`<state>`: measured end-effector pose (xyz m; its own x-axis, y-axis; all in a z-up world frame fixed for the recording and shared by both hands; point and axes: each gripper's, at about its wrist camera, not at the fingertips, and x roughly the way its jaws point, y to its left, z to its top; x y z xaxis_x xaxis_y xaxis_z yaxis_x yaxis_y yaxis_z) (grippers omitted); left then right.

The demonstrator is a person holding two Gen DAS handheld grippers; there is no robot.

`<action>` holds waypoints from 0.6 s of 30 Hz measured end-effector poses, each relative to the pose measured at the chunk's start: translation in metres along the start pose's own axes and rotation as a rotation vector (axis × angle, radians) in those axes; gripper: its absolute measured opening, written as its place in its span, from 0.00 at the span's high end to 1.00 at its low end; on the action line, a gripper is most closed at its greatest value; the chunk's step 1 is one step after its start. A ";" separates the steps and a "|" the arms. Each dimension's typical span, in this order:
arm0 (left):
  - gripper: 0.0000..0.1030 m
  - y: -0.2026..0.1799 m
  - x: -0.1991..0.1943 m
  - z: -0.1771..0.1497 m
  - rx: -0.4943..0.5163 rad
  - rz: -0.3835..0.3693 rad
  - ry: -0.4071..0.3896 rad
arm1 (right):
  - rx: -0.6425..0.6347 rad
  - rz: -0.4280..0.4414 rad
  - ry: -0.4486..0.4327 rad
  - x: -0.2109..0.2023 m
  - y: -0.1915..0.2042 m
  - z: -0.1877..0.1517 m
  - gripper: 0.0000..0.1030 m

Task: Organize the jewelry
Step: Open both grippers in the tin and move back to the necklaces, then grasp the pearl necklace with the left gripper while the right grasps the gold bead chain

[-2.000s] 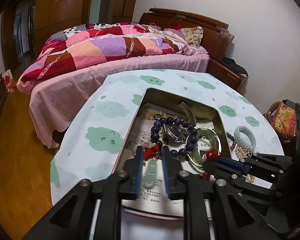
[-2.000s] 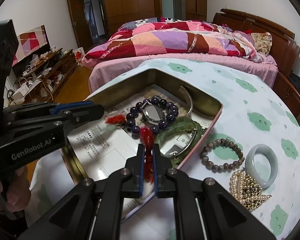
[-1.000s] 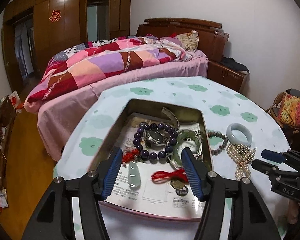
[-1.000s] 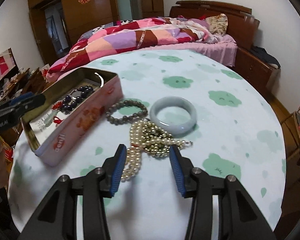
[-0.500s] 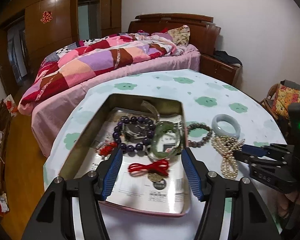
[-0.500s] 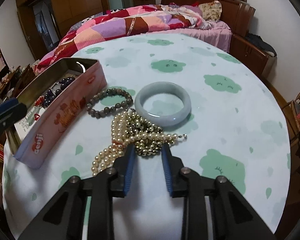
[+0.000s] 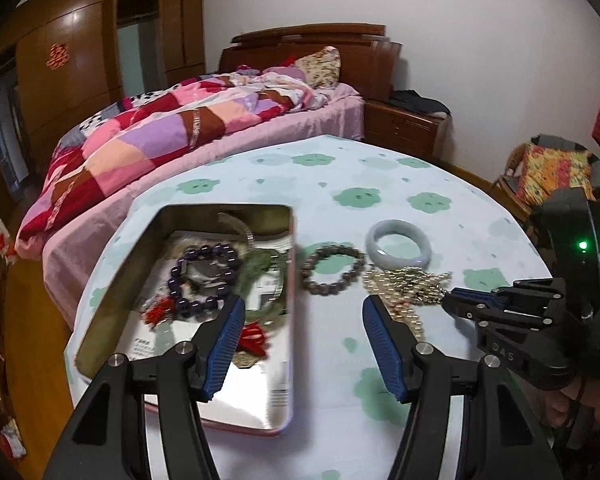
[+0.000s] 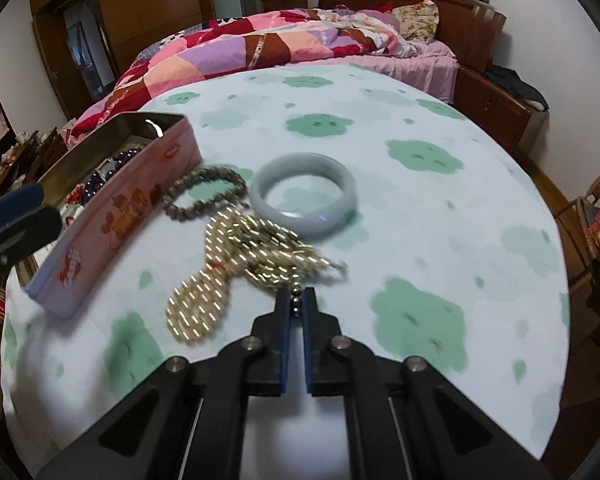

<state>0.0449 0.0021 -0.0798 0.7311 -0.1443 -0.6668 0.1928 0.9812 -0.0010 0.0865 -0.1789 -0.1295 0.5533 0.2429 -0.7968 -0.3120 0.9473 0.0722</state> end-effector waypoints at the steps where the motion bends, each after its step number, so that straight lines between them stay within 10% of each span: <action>1: 0.40 -0.006 0.001 0.001 0.010 -0.010 0.005 | 0.006 -0.003 0.000 -0.003 -0.005 -0.003 0.93; 18: 0.41 -0.068 0.049 -0.004 0.130 -0.079 0.160 | 0.070 -0.015 -0.037 -0.029 -0.047 -0.028 0.93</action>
<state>0.0651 -0.0713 -0.1157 0.5989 -0.1873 -0.7786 0.3357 0.9414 0.0318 0.0640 -0.2360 -0.1268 0.5862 0.2345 -0.7755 -0.2492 0.9630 0.1028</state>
